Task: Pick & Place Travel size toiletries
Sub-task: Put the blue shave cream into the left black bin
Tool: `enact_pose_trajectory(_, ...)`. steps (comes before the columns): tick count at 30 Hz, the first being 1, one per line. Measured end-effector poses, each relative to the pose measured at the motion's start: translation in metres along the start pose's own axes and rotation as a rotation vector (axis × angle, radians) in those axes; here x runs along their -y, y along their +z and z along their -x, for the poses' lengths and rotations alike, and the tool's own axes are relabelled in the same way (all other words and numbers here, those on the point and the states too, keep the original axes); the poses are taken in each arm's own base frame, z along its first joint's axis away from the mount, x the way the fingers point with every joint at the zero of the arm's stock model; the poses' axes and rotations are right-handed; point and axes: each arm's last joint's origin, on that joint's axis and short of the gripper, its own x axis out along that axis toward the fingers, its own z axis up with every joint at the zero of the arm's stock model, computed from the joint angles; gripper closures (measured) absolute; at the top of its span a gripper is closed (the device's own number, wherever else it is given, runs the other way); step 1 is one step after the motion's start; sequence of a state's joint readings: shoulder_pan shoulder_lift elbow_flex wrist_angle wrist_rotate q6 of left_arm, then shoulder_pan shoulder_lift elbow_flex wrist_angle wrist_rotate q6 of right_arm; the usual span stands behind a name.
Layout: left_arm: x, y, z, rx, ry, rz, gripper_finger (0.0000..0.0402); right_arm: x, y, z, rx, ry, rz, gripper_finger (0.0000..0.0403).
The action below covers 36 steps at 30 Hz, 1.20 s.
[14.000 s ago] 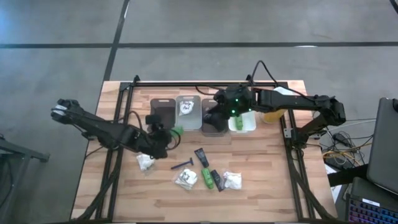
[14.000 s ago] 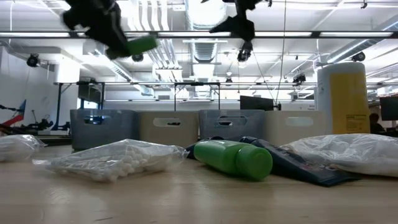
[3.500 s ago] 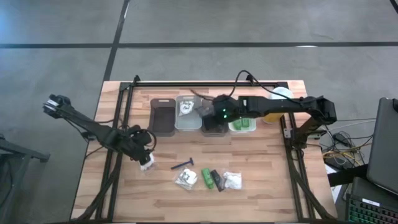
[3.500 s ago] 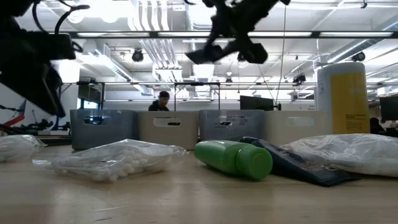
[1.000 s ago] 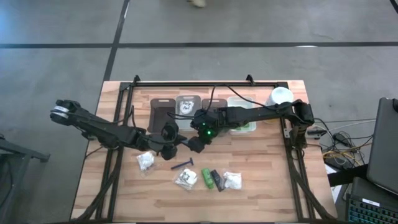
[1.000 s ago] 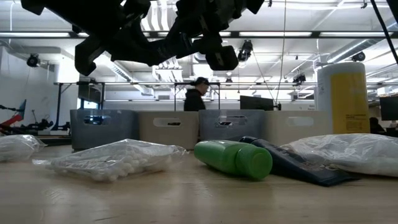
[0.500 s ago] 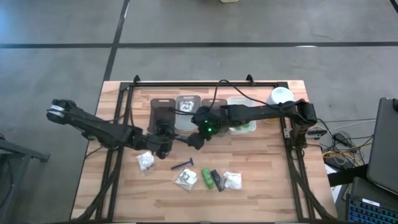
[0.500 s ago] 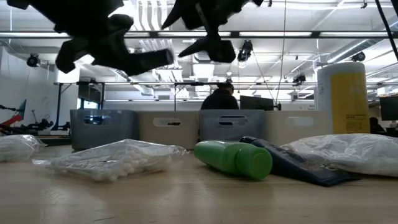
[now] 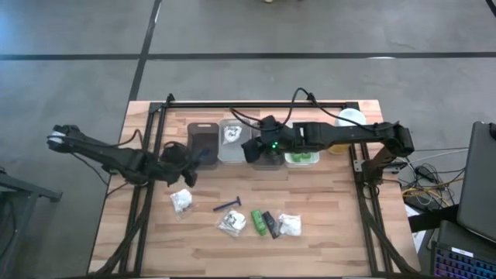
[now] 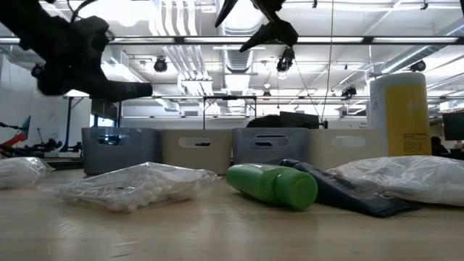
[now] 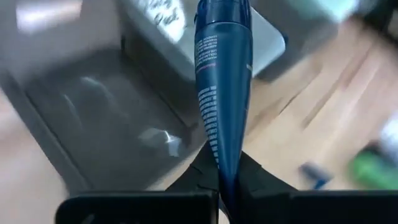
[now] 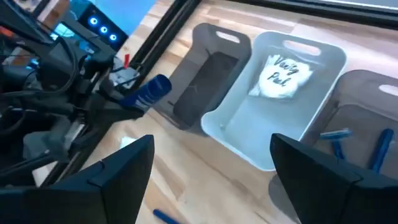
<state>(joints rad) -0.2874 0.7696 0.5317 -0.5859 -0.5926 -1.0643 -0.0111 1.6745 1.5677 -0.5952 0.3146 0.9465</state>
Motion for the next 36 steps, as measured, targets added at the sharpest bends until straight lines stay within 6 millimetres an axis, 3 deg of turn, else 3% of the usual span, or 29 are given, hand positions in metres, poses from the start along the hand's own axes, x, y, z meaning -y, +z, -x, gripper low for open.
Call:
enact_pose_trajectory(9, -0.021, -0.022, -0.024, 0.129, -0.235, 0.580, 0.0394, 0.004, -0.002, -0.008, -0.009, -0.029, 0.016, 0.0097)
enact_pose_trajectory(12, -0.031, -0.028, -0.034, 0.174, -0.280, 0.695, 0.0394, 0.004, -0.003, -0.010, -0.013, -0.034, 0.021, 0.0109)
enact_pose_trajectory(18, -0.042, -0.027, -0.041, 0.228, -0.257, 0.776, 0.0394, 0.005, -0.006, -0.012, -0.021, -0.040, 0.023, 0.0129)
enact_pose_trajectory(28, -0.046, -0.009, -0.044, 0.295, -0.179, 0.766, 0.0393, 0.006, -0.006, -0.013, -0.023, -0.041, 0.023, 0.0146)
enact_pose_trajectory(36, -0.053, -0.006, -0.051, 0.250, -0.082, 0.720, 0.0381, 0.006, -0.006, -0.013, -0.024, -0.043, 0.023, 0.0133)
